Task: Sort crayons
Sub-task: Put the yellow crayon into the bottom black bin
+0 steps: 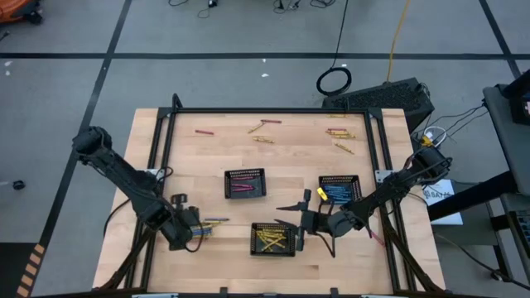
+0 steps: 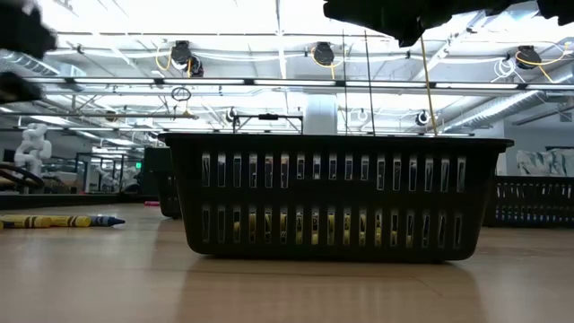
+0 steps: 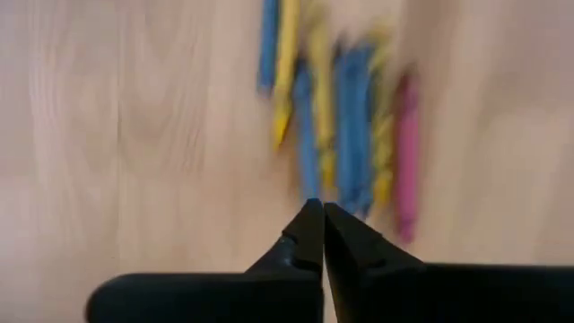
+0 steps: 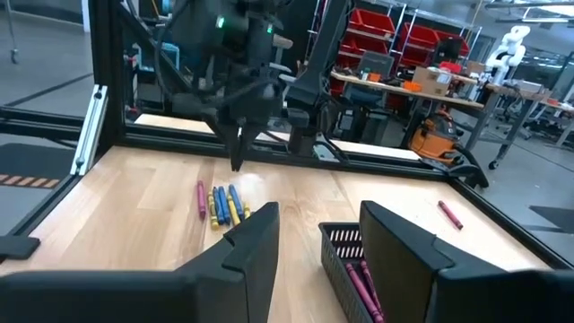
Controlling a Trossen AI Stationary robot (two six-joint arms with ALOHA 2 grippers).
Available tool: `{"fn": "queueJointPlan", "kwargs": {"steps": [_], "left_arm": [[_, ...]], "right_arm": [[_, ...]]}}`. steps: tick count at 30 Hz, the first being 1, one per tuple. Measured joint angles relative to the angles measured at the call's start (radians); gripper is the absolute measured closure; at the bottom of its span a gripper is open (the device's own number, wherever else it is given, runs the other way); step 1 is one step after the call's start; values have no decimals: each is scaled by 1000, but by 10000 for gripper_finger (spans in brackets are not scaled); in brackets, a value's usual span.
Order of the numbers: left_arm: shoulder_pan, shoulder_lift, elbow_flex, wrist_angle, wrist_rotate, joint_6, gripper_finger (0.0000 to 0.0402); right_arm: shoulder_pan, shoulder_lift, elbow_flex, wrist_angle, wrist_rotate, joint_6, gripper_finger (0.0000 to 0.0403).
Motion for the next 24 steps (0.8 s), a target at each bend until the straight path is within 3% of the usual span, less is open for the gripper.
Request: {"fn": "queueJointPlan", "kwargs": {"steps": [5, 13, 24], "left_arm": [[-47, -2, -65, -1, 0, -124, 342], [-82, -2, -127, 41, -21, -152, 262], [-105, -2, -139, 116, -114, -141, 253]], "right_arm": [[0, 0, 0, -14, 0, 14, 261], [0, 0, 0, -13, 1, 14, 261], [0, 0, 0, -9, 2, 15, 261]]}}
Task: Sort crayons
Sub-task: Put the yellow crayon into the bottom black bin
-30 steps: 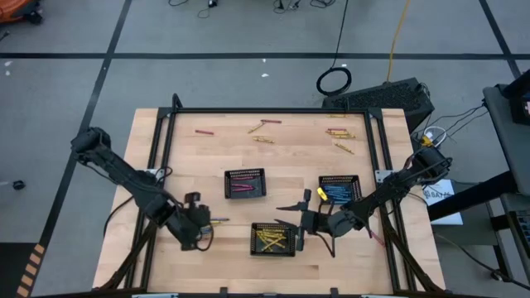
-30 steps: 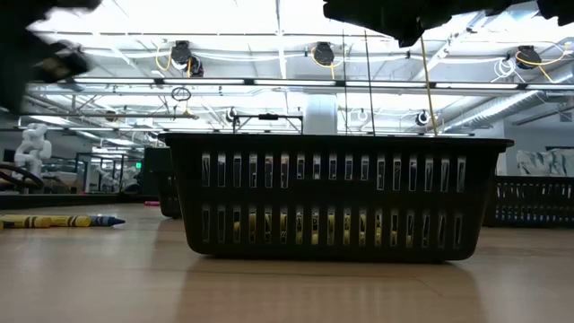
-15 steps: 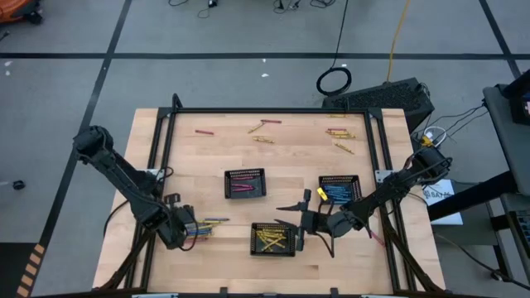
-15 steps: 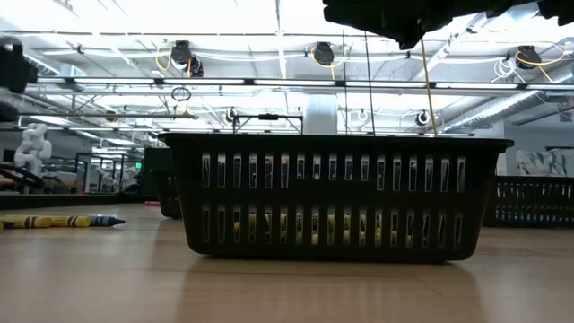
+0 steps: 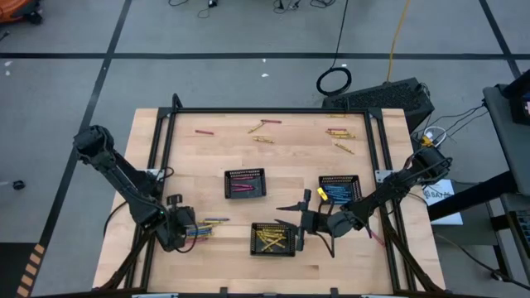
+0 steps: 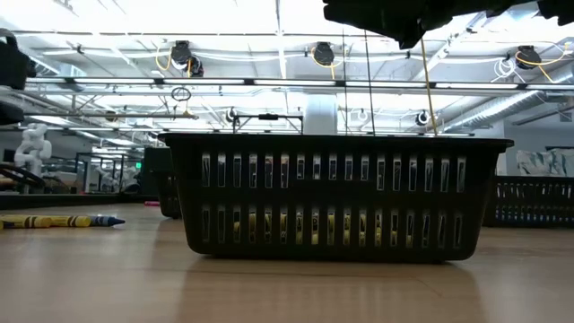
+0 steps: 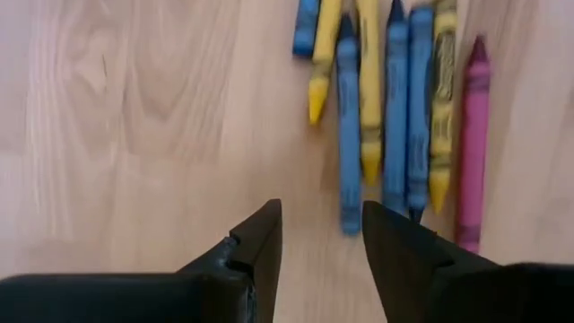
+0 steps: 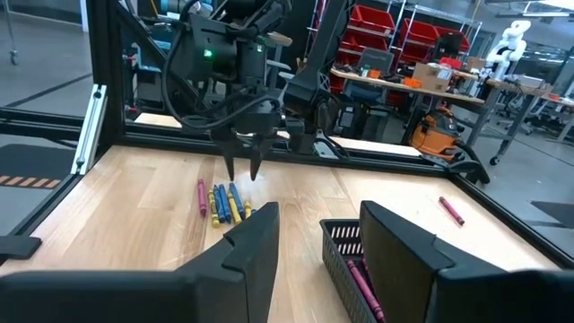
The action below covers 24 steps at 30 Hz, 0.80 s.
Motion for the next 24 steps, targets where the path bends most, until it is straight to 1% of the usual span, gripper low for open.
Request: {"fn": "queueJointPlan", "kwargs": {"steps": [4, 12, 18, 24], "left_arm": [[1, 0, -30, 62, -66, 25, 253], [3, 0, -56, 94, -159, 33, 253], [22, 0, -56, 159, -155, 83, 258], [66, 0, -56, 164, -142, 160, 300]], "right_arm": [[0, 0, 0, 0, 0, 0, 261], [-1, 0, 0, 0, 1, 1, 261], [-1, 0, 0, 0, 1, 4, 261], [-1, 0, 0, 1, 1, 4, 261]]}}
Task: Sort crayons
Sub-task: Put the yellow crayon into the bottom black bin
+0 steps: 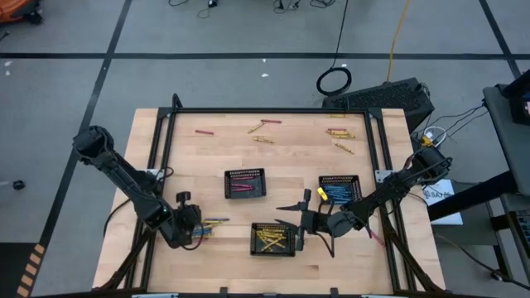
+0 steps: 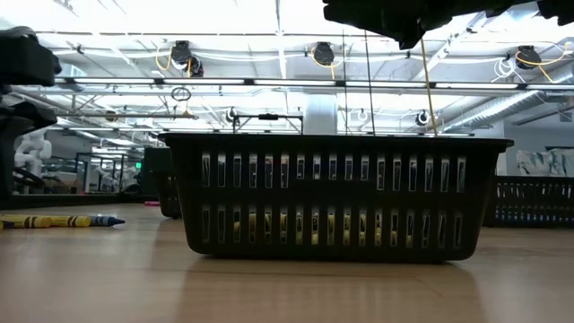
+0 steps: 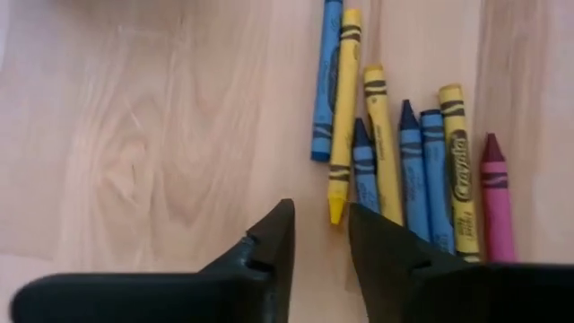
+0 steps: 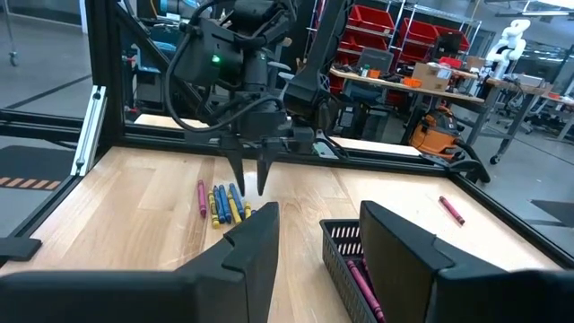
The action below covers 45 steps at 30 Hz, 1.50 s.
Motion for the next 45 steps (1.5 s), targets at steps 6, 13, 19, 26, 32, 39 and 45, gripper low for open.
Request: {"fn": "queueJointPlan", "kwargs": {"steps": [6, 13, 19, 26, 32, 39, 45], "left_arm": [[31, 0, 0, 26, 14, 82, 343], [37, 0, 0, 43, 41, 118, 352], [36, 19, 0, 44, 41, 122, 352], [36, 70, 0, 47, 41, 126, 352], [36, 70, 0, 65, 32, 127, 352], [36, 70, 0, 79, 6, 148, 352], [56, 70, 1, 131, 7, 204, 352]], "right_arm": [[0, 0, 0, 0, 0, 0, 261], [0, 0, 0, 0, 0, 0, 261], [0, 0, 0, 0, 0, 0, 261], [0, 0, 0, 0, 0, 0, 261], [0, 0, 0, 0, 0, 0, 261], [0, 0, 0, 0, 0, 0, 261], [0, 0, 0, 0, 0, 0, 261]]}}
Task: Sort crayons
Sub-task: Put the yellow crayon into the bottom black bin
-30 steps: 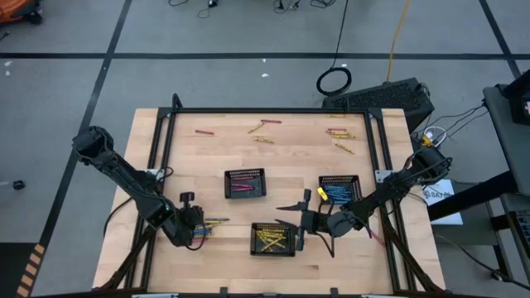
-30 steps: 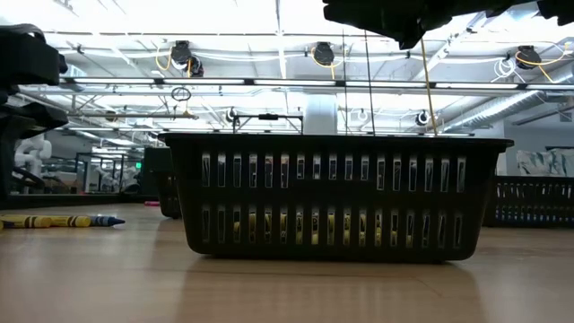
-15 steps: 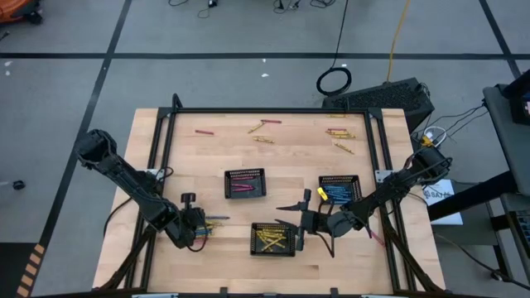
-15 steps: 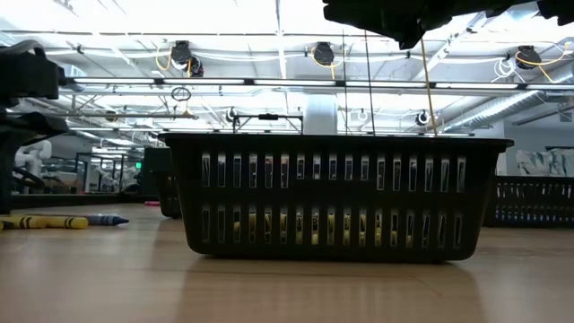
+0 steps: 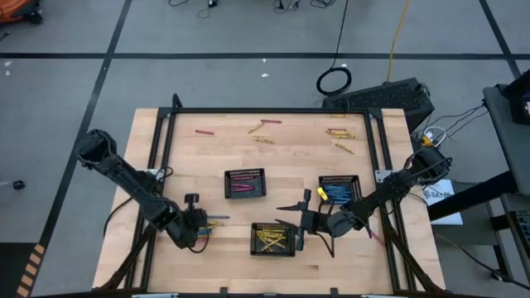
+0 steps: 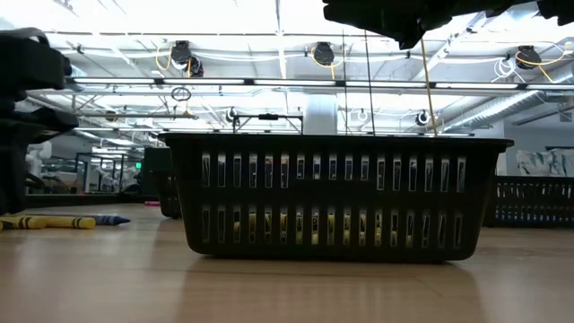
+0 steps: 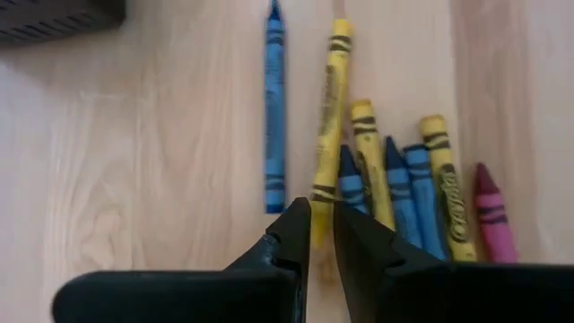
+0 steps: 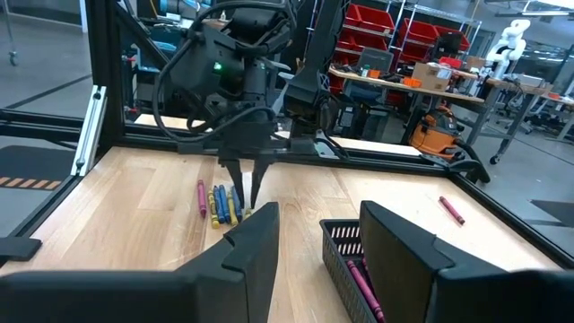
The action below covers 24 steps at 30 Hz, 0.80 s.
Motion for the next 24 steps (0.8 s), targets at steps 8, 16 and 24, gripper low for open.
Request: {"fn": "queueJointPlan", "kwargs": {"steps": [8, 16, 24], "left_arm": [[49, 0, 0, 47, 40, 81, 352], [101, 0, 0, 74, 69, 158, 352], [143, 35, 0, 179, 128, 248, 352]], "right_arm": [[0, 0, 0, 0, 0, 0, 261], [0, 0, 0, 0, 0, 0, 261], [0, 0, 0, -6, 0, 0, 261]]}}
